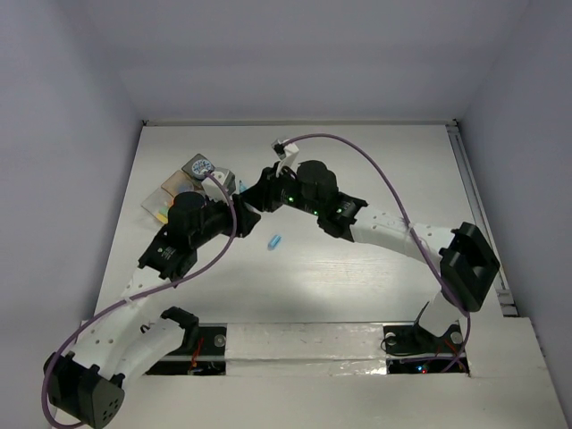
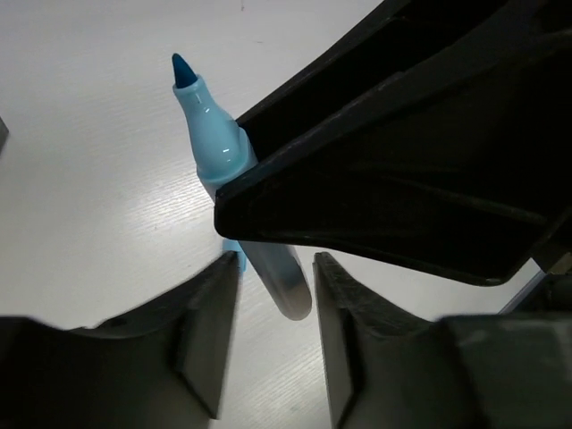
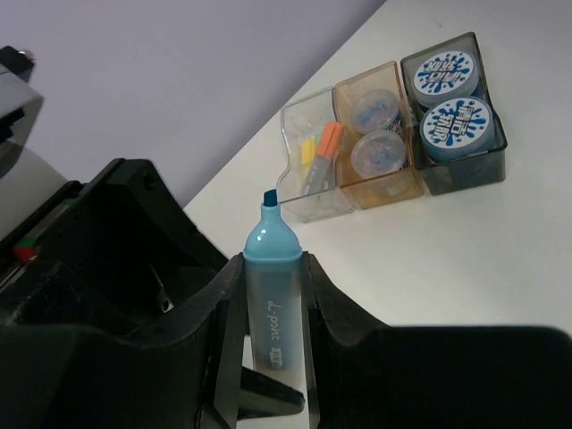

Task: Sort the stationery into containers
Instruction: Pick up the pen from the center of the board.

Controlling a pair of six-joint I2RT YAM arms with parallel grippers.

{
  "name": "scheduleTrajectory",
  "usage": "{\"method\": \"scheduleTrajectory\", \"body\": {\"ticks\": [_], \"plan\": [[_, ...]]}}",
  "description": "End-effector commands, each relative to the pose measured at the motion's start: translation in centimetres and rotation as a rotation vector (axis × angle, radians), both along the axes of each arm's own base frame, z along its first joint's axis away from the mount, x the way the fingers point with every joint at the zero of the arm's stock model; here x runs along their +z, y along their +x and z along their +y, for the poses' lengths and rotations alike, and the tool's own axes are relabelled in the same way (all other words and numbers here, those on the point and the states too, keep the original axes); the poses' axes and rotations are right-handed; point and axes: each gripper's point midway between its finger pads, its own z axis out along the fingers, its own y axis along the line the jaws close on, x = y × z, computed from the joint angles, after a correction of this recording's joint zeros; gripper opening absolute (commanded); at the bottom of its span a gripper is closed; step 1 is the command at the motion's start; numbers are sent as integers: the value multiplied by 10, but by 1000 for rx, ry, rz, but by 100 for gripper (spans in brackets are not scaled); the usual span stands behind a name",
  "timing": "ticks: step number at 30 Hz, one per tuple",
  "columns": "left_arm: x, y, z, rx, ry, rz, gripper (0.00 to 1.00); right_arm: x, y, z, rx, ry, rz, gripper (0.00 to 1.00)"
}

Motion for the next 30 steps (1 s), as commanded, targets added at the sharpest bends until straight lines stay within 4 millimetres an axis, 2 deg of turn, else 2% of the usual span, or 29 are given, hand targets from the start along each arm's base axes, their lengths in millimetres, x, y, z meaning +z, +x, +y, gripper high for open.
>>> {"method": "scheduleTrajectory", "body": {"ticks": [1,7,11,15,17,19,20,21,23,26,27,29,30], "plan": [[30,4,-4,-16,-47,-84,34,36,-2,13,14,90,-67,10],[32,5,-2,1,-42,-89,18,36,-3,14,21,97,-62,10],[35,6,3,25,-36,-99,0,31,-2,12,10,90,-57,10],[40,5,5,29,-40,-121,0,26,-4,5,-6,78,-51,13],[43,4,5,28,-43,-131,0,21,-4,-2,-29,54,-43,21],[44,3,6,25,-41,-139,0,30,-5,-15,-18,70,-34,30],[46,2,6,25,-44,-145,0,24,-9,-19,6,63,-22,40],[48,1,5,19,-47,-150,0,31,-9,-30,-2,63,-30,44],[50,-1,5,13,-51,-157,0,27,-11,-40,-3,32,-28,51],[53,-3,4,4,-57,-166,0,15,-4,-62,-49,-69,-57,51],[54,-3,5,6,-58,-169,0,2,-5,-68,-49,-135,-51,51],[57,-5,6,9,-62,-181,0,-9,-11,-72,-19,-196,-60,48],[57,-5,6,9,-64,-181,0,-23,-16,-76,18,-263,-68,46]]}}
